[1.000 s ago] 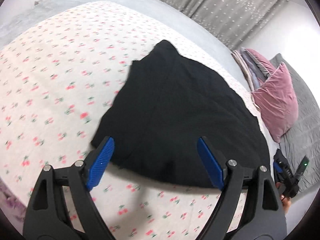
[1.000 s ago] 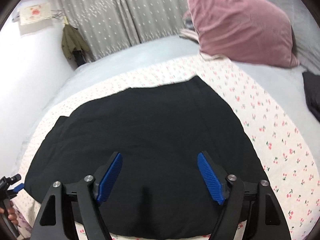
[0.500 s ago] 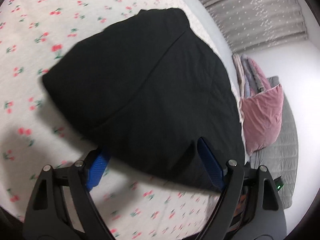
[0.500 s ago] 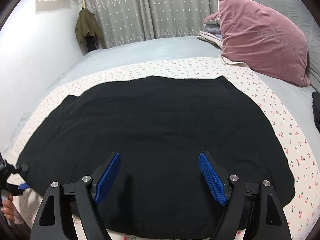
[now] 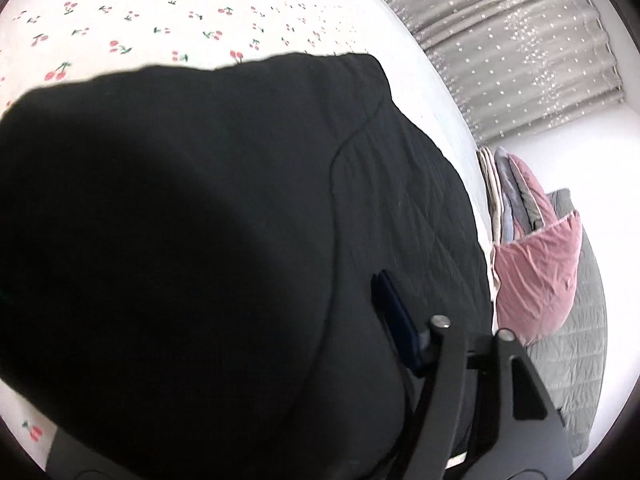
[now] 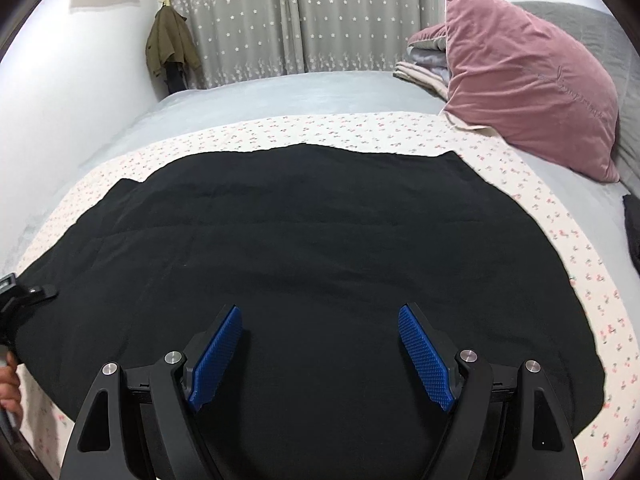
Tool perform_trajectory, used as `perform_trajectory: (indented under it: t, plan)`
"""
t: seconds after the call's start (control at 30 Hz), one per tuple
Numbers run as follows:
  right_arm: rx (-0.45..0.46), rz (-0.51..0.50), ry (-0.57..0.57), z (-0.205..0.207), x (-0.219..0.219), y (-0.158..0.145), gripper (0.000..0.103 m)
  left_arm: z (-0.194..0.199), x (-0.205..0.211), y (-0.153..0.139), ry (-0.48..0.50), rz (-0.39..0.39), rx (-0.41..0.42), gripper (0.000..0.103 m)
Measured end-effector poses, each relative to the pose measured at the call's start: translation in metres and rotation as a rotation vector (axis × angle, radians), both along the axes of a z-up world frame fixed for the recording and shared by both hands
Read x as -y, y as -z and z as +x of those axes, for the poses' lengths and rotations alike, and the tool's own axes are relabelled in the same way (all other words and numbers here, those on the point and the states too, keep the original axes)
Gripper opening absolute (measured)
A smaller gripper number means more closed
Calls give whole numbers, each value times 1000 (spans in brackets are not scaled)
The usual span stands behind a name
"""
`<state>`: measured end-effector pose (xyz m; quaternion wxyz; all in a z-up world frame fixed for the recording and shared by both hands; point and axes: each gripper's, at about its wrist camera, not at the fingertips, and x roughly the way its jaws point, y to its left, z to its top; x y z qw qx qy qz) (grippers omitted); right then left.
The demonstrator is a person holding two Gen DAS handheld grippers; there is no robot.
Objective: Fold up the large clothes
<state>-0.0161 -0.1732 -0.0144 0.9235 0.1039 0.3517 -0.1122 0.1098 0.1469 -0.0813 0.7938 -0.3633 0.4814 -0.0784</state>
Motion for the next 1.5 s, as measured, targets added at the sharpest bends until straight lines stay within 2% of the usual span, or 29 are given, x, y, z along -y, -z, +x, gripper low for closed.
perform_trajectory:
  t: [0.03,0.1,0.2,0.27,0.37,0.4,0.47,0.57,0.6,0.63,0.7,0.73,0.9,0.93,0.97,1.0,1.1,1.2,1.33,1.4,1.43,1.5]
  plan:
    - [-2,12,-5,2,-2,0,82,3,-3,0,-10,-6,2,54]
    - [3,20,-13,4,-5,-1,82,6,-11,-2,-33,-38,14,37]
    - [23,13,-30,5,-13,-9,82,3,-18,-20,-40,-63,58,27]
    - [41,8,-44,4,-18,-16,82,-4,-20,-49,-16,-35,169,25]
    - [87,-2,-59,-3,-22,-29,82,-18,-26,-76,-27,12,284,25]
    - [98,3,-63,-5,-22,-32,82,-20,-30,-78,-37,23,298,25]
    - [109,31,-68,-7,-20,-35,82,-18,-38,-70,-52,20,266,31]
    - [106,93,-75,-4,-16,-31,82,1,-53,-24,-94,-33,61,42]
    - [95,113,-75,-1,-14,-27,82,4,-59,-8,-116,-66,9,51]
    - [81,123,-75,3,-14,-24,82,5,-64,4,-135,-107,-19,52]
    - [54,148,-80,10,-14,-17,82,3,-75,15,-175,-197,-5,54]
    - [42,163,-85,14,-14,-14,82,3,-77,15,-181,-218,1,56]
    - [40,197,-93,22,-21,-6,82,3,-82,18,-222,-264,47,58]
    - [40,206,-103,24,-25,-6,82,2,-82,18,-232,-264,48,57]
    - [38,215,-114,25,-29,-4,82,3,-83,17,-237,-254,46,45]
    - [38,225,-128,27,-34,-3,82,3,-83,16,-230,-234,47,38]
    - [36,220,-146,31,-46,-4,81,0,-87,4,-232,-241,72,26]
    - [68,192,-153,32,-57,-11,80,-12,-95,-24,-217,-256,153,24]
    - [122,215,-172,26,-63,-24,77,-34,-117,-53,-246,-177,253,24]
    - [133,236,-189,26,-68,-24,75,-38,-135,-53,-273,-135,242,24]
    - [126,242,-200,28,-72,-23,74,-35,-137,-46,-285,-133,212,24]
    - [86,254,-243,35,-84,-13,64,-29,-141,-29,-305,-166,149,24]
